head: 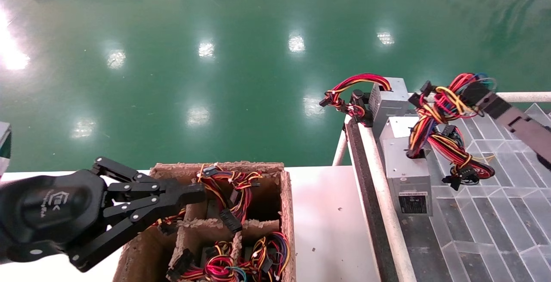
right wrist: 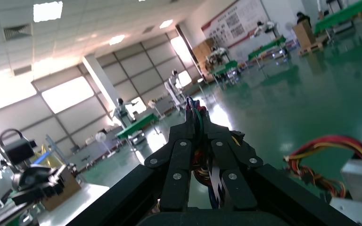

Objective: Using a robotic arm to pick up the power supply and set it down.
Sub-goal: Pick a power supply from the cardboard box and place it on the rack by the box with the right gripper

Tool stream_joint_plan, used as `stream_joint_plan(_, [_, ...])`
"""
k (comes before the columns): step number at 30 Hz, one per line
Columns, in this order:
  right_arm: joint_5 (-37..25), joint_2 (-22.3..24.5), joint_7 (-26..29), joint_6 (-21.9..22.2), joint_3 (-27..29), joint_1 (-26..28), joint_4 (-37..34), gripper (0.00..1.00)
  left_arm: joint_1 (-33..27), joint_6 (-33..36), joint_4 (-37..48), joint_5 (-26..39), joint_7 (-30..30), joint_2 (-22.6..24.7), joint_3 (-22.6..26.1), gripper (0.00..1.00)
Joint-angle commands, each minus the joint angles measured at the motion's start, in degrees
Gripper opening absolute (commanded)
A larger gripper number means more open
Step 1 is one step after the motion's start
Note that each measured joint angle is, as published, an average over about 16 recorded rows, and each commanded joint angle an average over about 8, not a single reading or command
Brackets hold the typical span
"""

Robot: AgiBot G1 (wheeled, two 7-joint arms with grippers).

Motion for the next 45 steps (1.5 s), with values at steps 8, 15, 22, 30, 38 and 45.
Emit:
stream_joint_plan(8, [-2.6,0.1,0.0,-0.2,-1.2,1.5,-2.0,0.0,0.0,0.0,0.0,0.0,0.0,0.0,0.0,0.0])
stream_joint_plan(15, [-2.3,1.5,-0.5,-0.2,-1.0,0.8,-3.4,0.0,0.0,0.0,0.0,0.0,0.0,0.0,0.0,0.0])
stream_joint_plan(22, [-0.7,2.4,-1.2,-0.2,-0.2,-0.9,-5.0,0.0,0.0,0.0,0.0,0.0,0.0,0.0,0.0,0.0])
stream_joint_plan(30, [0.5,2.8,-1.7,-0.2,0.5,-2.7,-6.4,0.0,0.0,0.0,0.0,0.0,0.0,0.0,0.0,0.0])
stream_joint_plan(38, [1.5,4.4,-2.2,-0.2,0.9,-6.0,-7.6,0.0,0.0,0.0,0.0,0.0,0.0,0.0,0.0,0.0])
stream_joint_plan(45, [2.4,3.8,-2.9,0.1,1.7,-6.0,-9.0,0.0,0.0,0.0,0.0,0.0,0.0,0.0,0.0,0.0])
